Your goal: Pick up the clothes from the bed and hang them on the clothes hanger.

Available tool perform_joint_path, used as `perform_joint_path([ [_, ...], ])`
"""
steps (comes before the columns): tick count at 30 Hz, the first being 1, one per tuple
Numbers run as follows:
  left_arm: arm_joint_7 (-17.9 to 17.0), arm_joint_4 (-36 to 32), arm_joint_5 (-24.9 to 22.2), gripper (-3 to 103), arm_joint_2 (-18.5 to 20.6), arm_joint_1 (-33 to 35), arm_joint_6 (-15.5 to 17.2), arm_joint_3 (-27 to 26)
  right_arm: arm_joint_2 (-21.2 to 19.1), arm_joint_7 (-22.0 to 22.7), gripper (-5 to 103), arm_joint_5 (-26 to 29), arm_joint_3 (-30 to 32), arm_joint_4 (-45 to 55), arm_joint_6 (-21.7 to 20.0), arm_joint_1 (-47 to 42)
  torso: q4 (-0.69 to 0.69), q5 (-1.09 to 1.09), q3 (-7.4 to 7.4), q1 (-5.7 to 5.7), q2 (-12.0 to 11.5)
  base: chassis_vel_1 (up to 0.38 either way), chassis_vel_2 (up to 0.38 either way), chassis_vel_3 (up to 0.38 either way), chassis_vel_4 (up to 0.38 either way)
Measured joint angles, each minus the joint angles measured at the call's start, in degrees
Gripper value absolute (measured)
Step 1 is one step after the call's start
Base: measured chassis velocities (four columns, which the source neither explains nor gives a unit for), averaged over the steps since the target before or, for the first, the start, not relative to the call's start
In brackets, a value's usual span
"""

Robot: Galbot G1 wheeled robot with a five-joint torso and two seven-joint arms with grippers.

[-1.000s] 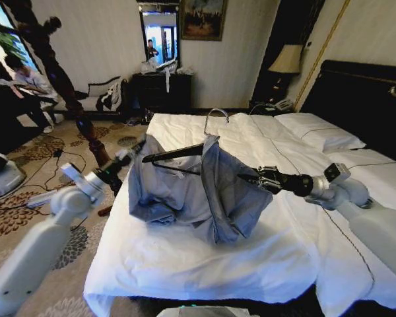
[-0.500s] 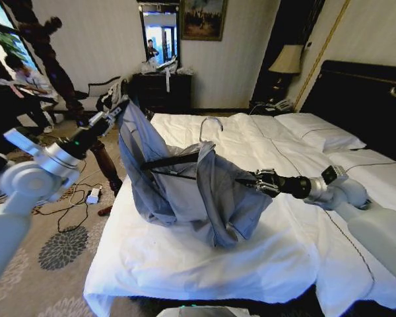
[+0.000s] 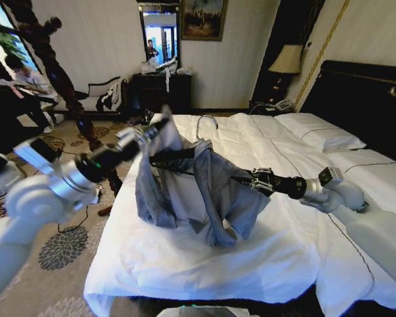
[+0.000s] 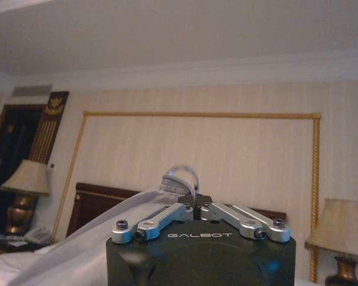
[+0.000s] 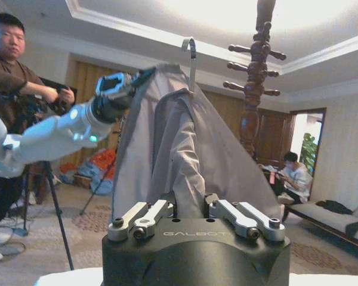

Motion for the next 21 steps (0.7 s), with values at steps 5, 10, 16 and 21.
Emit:
perform_joint_path([
  [5, 0.5, -0.1, 2.2, 0, -0.4, 0.2, 0.1, 2.3, 0.7, -0.1, 19, 1.9, -0.5, 0.2, 0.9, -0.4, 0.0, -0.01, 0.0, 0.0, 0.0, 0.0, 0.0, 0.0, 0.0],
  [10, 0.6, -0.7, 2.4, 0, -0.2, -2.3, 0.1, 4.8, 1.1, 4.2, 19, 0.5, -1.3, 0.6, 1.0, -0.6, 0.0, -0.01, 0.0, 0.0, 0.0, 0.0, 0.0, 0.0, 0.0],
  [16, 1.0, -2.1, 2.9, 0, 0.3, -3.3, 0.3, 7.6, 1.8, 6.8, 19, -1.3, -2.2, 0.2, 0.8, -0.8, 0.0, 0.0, 0.0, 0.0, 0.0, 0.0, 0.0, 0.0, 0.0],
  [21, 1.6, -2.5, 5.0, 0, -0.1, -2.7, 0.4, 9.9, 2.5, 7.6, 19, -1.8, -3.0, 0.4, 0.8, -0.8, 0.0, -0.01, 0.0, 0.0, 0.0, 0.0, 0.0, 0.0, 0.0],
])
